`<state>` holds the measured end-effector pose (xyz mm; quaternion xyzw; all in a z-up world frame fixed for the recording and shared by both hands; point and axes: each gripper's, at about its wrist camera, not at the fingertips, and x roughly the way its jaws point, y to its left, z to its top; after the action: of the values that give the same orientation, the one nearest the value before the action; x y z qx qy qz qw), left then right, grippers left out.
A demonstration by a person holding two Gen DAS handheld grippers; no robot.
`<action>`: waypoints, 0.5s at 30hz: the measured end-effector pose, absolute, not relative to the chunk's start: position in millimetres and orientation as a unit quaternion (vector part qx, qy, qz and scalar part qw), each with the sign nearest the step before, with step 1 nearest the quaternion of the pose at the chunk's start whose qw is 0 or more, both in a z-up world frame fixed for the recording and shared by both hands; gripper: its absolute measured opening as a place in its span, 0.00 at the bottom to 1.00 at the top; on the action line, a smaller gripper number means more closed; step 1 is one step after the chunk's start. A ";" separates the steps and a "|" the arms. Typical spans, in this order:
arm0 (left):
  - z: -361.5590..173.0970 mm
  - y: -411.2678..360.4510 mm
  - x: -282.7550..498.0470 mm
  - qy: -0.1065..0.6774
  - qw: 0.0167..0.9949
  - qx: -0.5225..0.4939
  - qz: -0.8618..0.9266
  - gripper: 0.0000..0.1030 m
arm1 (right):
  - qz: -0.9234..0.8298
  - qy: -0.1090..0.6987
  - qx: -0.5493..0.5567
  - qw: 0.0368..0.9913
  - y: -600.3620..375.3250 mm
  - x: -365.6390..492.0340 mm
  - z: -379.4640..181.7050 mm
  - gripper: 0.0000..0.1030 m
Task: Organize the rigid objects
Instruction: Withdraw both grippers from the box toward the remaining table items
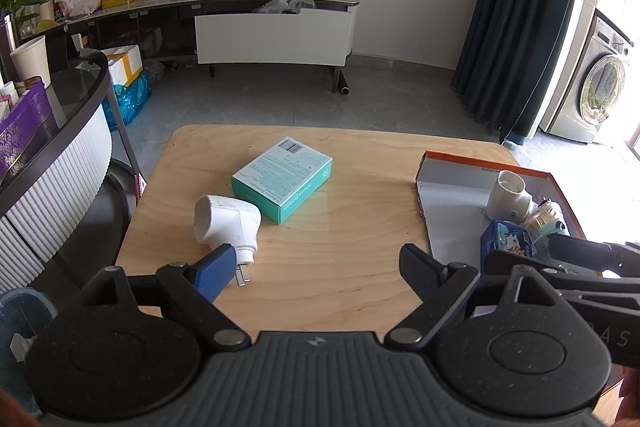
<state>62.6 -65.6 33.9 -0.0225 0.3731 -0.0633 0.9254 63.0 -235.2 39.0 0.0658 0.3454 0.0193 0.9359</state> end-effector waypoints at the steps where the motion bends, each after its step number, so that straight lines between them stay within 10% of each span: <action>1: 33.7 -63.5 63.0 0.374 0.925 -0.023 -0.062 0.88 | 0.021 0.346 0.065 0.936 -234.1 63.9 39.0 0.82; 15: 27.7 -39.5 65.4 0.378 0.924 -0.029 -0.051 0.88 | 0.039 0.357 0.054 0.932 -211.5 75.9 32.7 0.83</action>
<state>65.4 -39.5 27.7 -0.0294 0.3776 -0.0515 0.9241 75.9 -211.5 32.7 0.0538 0.3569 0.0389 0.9318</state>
